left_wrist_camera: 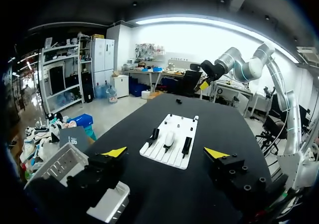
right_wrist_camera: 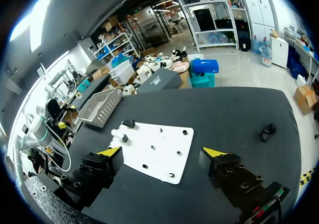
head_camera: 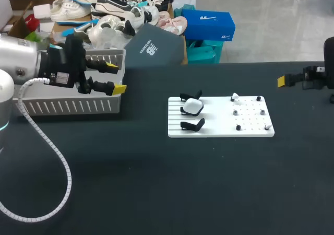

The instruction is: Pick up each earbud case from the left stands, insert the matching earbuds, close the lid, and place the case in the box.

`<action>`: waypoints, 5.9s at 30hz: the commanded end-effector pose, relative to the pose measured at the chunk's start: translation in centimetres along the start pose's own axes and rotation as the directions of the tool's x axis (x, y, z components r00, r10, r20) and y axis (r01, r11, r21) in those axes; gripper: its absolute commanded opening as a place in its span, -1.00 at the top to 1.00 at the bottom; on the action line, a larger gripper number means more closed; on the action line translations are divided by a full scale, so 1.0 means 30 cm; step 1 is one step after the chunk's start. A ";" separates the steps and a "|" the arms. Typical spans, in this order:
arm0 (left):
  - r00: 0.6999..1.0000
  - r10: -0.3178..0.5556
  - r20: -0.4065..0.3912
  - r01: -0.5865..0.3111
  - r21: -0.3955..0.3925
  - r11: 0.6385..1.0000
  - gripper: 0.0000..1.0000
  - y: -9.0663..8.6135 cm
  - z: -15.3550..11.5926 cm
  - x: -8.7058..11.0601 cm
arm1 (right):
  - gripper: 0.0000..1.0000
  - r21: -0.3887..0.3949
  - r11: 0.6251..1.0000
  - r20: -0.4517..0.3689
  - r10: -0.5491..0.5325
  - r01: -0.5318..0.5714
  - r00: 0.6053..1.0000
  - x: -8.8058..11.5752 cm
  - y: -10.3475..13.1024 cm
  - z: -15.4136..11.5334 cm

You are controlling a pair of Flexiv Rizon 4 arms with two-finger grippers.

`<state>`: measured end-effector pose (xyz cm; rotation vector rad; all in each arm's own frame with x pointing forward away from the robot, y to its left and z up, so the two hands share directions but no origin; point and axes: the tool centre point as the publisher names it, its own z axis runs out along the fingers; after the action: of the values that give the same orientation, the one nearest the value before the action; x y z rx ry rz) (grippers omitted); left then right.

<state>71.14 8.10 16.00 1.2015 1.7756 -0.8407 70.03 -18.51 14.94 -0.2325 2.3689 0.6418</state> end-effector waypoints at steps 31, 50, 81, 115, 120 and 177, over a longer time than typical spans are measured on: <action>0.960 0.273 -0.056 -0.249 0.261 0.933 -1.00 0.056 0.281 -0.047 | -1.00 0.000 1.000 -0.002 0.000 0.000 1.000 0.000 -0.001 -0.001; 0.967 0.244 -0.076 -0.220 0.236 0.946 -1.00 -0.020 0.435 0.020 | -1.00 0.000 1.000 -0.002 0.000 0.000 1.000 0.000 -0.001 -0.001; 0.971 0.221 -0.089 -0.200 0.198 0.960 -1.00 -0.035 0.561 0.070 | -1.00 0.000 1.000 -0.002 0.000 0.000 1.000 0.000 -0.001 -0.001; 0.974 0.197 -0.111 -0.172 0.203 0.964 -1.00 -0.032 0.653 0.125 | -1.00 0.000 1.000 -0.002 0.000 0.000 1.000 0.000 -0.001 -0.001; 0.976 0.188 -0.110 -0.163 0.199 0.966 -1.00 -0.032 0.668 0.133 | -1.00 0.000 1.000 -0.002 0.000 0.000 1.000 0.000 -0.001 -0.001; 0.974 0.185 -0.131 -0.146 0.260 0.955 0.02 -0.020 0.771 0.165 | -1.00 0.000 1.000 -0.002 0.000 0.000 1.000 0.000 -0.001 -0.001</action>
<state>75.07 -9.83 1.36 1.5866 1.6932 -0.9060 70.04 -18.51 14.94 -0.2323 2.3690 0.6416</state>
